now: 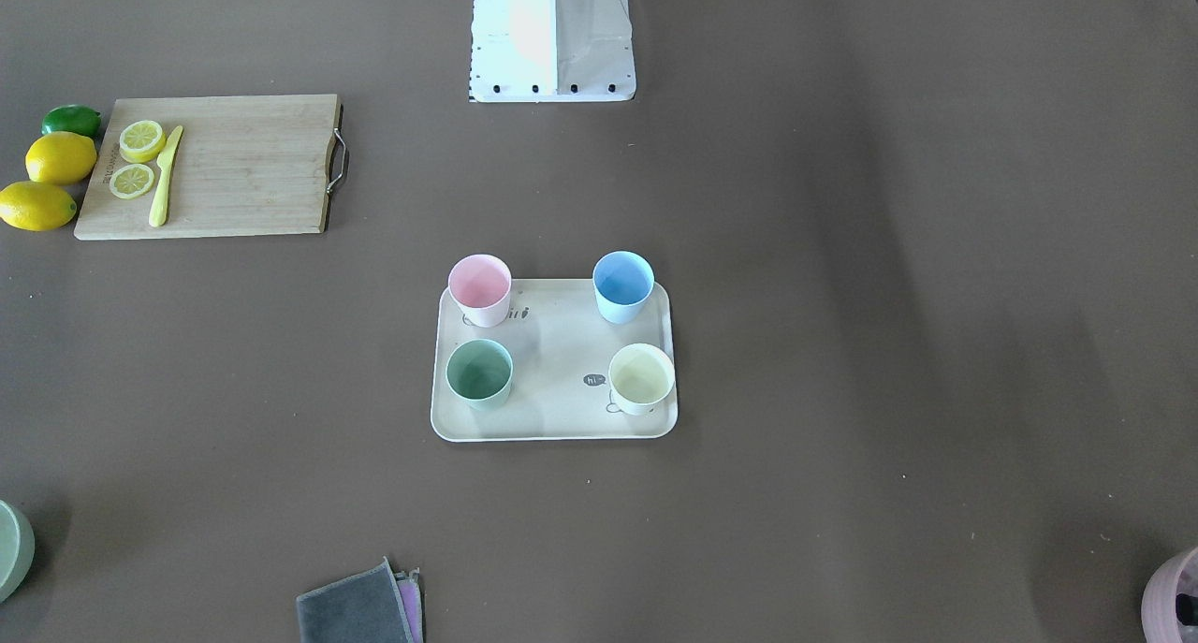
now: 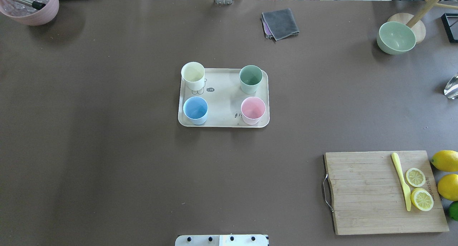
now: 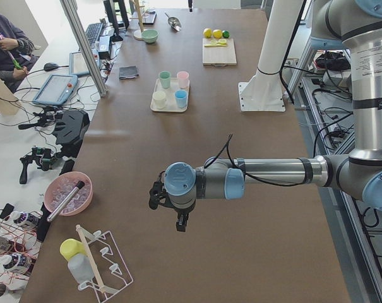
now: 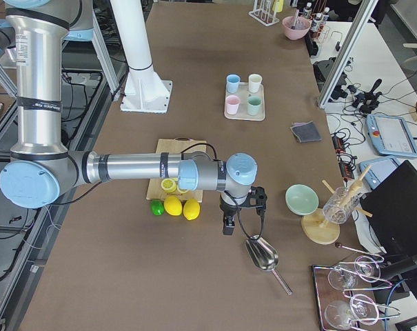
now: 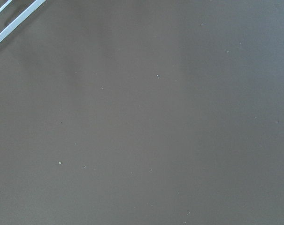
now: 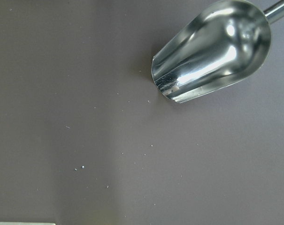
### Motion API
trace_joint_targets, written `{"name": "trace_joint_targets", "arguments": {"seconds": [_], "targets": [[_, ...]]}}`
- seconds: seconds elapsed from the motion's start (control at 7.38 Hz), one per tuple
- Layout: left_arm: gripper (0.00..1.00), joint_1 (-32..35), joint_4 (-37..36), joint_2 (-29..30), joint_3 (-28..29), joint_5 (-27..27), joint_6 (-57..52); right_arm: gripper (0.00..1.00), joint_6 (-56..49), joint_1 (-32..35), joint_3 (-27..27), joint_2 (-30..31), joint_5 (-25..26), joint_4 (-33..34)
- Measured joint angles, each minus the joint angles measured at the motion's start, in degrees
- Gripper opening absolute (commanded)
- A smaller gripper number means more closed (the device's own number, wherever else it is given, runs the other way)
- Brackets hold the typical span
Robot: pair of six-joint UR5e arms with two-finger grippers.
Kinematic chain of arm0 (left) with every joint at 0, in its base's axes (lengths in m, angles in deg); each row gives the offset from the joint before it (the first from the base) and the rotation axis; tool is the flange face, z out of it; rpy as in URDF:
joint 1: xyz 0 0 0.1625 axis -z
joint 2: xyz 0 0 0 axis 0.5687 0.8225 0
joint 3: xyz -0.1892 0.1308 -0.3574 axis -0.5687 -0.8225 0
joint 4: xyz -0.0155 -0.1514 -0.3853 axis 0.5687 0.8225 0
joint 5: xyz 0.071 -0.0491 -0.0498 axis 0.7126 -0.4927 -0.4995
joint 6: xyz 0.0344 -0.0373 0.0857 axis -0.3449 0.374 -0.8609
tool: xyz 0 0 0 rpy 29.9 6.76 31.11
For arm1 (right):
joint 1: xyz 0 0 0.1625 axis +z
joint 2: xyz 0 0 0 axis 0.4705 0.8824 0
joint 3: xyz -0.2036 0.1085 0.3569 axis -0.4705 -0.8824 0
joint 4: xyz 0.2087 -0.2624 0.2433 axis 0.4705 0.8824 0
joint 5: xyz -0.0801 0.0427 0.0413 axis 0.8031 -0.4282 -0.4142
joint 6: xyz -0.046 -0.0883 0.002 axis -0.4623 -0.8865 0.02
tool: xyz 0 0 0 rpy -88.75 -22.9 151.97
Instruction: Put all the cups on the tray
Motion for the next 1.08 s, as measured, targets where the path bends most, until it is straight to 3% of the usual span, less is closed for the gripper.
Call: {"name": "trace_joint_targets", "arguments": {"seconds": [1.08], "targets": [[0.98,0.0,0.1,0.8,-1.0,4.0,0.2,1.0,-0.1,-0.1,0.8,-0.1,-1.6,0.0]]}}
